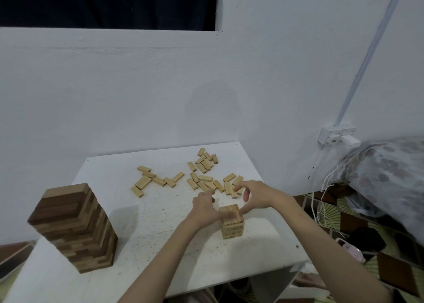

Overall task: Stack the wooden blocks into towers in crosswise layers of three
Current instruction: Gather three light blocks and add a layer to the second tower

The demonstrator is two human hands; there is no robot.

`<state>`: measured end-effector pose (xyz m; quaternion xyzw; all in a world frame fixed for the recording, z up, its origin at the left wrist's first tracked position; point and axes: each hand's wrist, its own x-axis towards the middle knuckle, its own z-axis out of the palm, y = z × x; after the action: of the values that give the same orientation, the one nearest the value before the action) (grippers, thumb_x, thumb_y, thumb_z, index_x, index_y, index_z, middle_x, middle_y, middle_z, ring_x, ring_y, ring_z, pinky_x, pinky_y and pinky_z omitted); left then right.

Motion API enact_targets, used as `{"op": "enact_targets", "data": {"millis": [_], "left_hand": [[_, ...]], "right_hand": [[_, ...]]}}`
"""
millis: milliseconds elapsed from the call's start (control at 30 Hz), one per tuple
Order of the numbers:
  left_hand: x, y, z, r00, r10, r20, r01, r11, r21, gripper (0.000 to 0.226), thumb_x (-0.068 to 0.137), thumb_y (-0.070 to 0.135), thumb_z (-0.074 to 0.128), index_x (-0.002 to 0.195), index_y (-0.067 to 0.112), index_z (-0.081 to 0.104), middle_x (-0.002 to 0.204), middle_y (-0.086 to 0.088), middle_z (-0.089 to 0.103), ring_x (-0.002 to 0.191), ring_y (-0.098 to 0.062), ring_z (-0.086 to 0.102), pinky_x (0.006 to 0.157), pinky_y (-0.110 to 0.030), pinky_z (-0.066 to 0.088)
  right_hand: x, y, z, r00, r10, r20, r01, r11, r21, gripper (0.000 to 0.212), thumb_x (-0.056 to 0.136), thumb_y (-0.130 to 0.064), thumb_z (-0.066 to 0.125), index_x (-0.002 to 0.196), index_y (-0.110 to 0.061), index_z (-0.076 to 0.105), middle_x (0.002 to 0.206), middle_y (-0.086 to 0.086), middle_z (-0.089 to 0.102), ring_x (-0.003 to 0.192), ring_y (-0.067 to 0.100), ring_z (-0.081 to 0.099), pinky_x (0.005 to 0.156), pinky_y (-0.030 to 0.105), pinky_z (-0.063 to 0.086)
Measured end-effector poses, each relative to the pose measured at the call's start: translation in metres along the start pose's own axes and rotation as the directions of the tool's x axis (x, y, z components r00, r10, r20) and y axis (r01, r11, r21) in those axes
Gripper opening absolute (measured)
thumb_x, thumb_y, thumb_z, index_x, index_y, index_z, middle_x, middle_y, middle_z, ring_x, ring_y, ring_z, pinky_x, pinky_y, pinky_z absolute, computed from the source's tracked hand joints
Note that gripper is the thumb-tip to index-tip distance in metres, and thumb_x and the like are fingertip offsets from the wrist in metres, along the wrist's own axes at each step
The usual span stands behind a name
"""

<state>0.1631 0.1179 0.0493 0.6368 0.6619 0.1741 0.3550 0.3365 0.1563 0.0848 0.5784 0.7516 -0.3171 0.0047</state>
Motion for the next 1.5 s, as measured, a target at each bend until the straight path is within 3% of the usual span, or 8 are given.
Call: {"op": "enact_targets", "data": {"millis": [133,300,433,800,1000,1133,1300,1500], "left_hand": [[-0.004,0.012,-0.016,0.939,-0.295,0.177,0.336,0.678,-0.654,0.06,0.096,0.042,0.047,0.141,0.008,0.029,0.111,-0.015,0.05,0.083,-0.023,0.05,0.074,-0.031,0.043],[-0.011,0.017,-0.017,0.845,-0.243,0.476,0.529,0.261,-0.807,0.085,0.094,0.062,0.027,0.148,0.005,-0.006,0.155,-0.022,-0.002,0.144,-0.036,0.003,0.117,-0.047,0.004],[-0.018,0.026,-0.015,0.825,-0.246,0.509,0.556,0.194,-0.808,0.083,0.093,0.065,0.013,0.149,0.005,-0.003,0.153,-0.027,0.006,0.142,-0.04,0.009,0.116,-0.05,-0.003],[-0.034,0.046,-0.012,0.819,-0.254,0.515,0.565,0.203,-0.799,0.081,0.093,0.065,0.015,0.15,0.007,0.009,0.143,-0.03,0.033,0.13,-0.043,0.037,0.091,-0.05,0.031],[-0.036,0.051,-0.012,0.815,-0.208,0.54,0.573,0.155,-0.805,0.082,0.094,0.063,0.013,0.148,0.001,0.014,0.142,-0.033,0.033,0.131,-0.044,0.035,0.103,-0.052,0.027],[-0.024,0.035,-0.011,0.833,-0.228,0.503,0.55,0.253,-0.796,0.079,0.095,0.061,0.017,0.149,0.004,0.011,0.151,-0.025,0.022,0.138,-0.038,0.025,0.105,-0.05,0.025],[-0.003,0.005,-0.016,0.989,-0.135,0.058,0.144,0.971,-0.19,0.06,0.092,0.021,0.052,0.143,0.003,0.028,0.15,-0.013,0.028,0.136,-0.027,0.03,0.106,-0.034,0.03],[-0.003,-0.006,-0.003,0.985,0.075,0.152,-0.13,0.91,0.393,0.1,0.065,0.049,0.08,0.144,0.014,0.03,0.144,-0.004,0.033,0.132,-0.023,0.028,0.107,-0.037,0.032]], "right_hand": [[-0.003,-0.009,-0.006,0.988,0.122,-0.094,-0.089,0.951,0.295,0.051,0.094,-0.033,0.055,0.136,-0.008,0.04,0.105,0.007,0.055,0.084,0.019,0.06,0.069,0.026,0.05],[-0.01,-0.022,0.008,0.954,0.263,0.144,-0.294,0.732,0.615,0.086,0.09,-0.069,0.029,0.151,-0.01,0.016,0.139,0.033,0.038,0.121,0.044,0.05,0.101,0.047,0.045],[-0.01,-0.026,0.021,0.936,0.258,0.239,-0.35,0.612,0.709,0.091,0.085,-0.076,0.021,0.153,-0.021,-0.002,0.151,0.036,0.011,0.139,0.05,0.019,0.113,0.053,0.026],[-0.005,-0.031,0.029,0.928,0.204,0.311,-0.364,0.662,0.655,0.088,0.083,-0.078,0.013,0.152,-0.028,-0.004,0.153,0.031,0.013,0.142,0.045,0.018,0.115,0.056,0.016],[-0.004,-0.03,0.031,0.93,0.183,0.318,-0.358,0.647,0.674,0.089,0.082,-0.079,0.015,0.153,-0.027,0.002,0.15,0.028,0.027,0.139,0.042,0.029,0.115,0.054,0.02],[-0.008,-0.026,0.021,0.939,0.232,0.253,-0.339,0.741,0.58,0.091,0.082,-0.079,0.013,0.153,-0.023,0.007,0.129,0.027,0.046,0.094,0.032,0.054,0.101,0.043,0.039],[-0.008,-0.016,-0.004,0.99,0.139,-0.028,-0.133,0.978,0.161,0.048,0.098,-0.018,0.04,0.141,0.003,0.035,0.146,0.023,0.038,0.133,0.036,0.04,0.099,0.04,0.04],[-0.003,-0.01,0.005,0.997,-0.006,0.083,0.022,0.982,-0.187,0.082,0.075,-0.02,0.079,0.144,-0.019,0.036,0.148,0.001,0.036,0.135,0.02,0.036,0.108,0.035,0.036]]}}
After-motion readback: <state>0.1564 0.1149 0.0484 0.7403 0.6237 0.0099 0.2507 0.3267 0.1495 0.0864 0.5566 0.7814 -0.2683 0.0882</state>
